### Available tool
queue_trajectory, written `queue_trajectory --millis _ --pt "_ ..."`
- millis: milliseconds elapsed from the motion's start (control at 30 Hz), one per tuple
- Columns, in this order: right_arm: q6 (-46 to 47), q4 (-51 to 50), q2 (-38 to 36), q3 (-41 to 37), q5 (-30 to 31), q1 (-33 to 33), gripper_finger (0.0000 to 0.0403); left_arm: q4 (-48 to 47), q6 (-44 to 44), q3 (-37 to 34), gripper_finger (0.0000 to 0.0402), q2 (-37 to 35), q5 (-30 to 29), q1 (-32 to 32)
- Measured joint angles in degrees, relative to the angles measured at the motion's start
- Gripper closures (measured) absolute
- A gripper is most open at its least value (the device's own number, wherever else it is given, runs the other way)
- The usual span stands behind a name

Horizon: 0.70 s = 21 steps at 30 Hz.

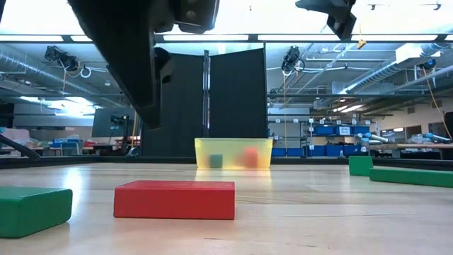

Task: Sort blocks by size
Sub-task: Put the red rectangular block into the blue bin

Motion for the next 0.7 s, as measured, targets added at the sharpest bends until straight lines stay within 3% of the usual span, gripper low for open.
queue_trajectory --millis 233,467,700 --pt "9.5 0.3 1.9 0.0 9.6 1.6 0.0193 -4.8 12.0 0.0 0.0172 0.0 1.4 1.2" --pt "20.0 4.5 7.5 0.0 11.7 2.9 0.0199 -4.6 21.4 0.0 0.0172 0.0 -1.6 1.2" --pt "20.6 15.7 12.1 0.0 11.7 3.3 0.0202 -5.3 15.2 0.0 0.0172 -0.9 -2.3 -1.0"
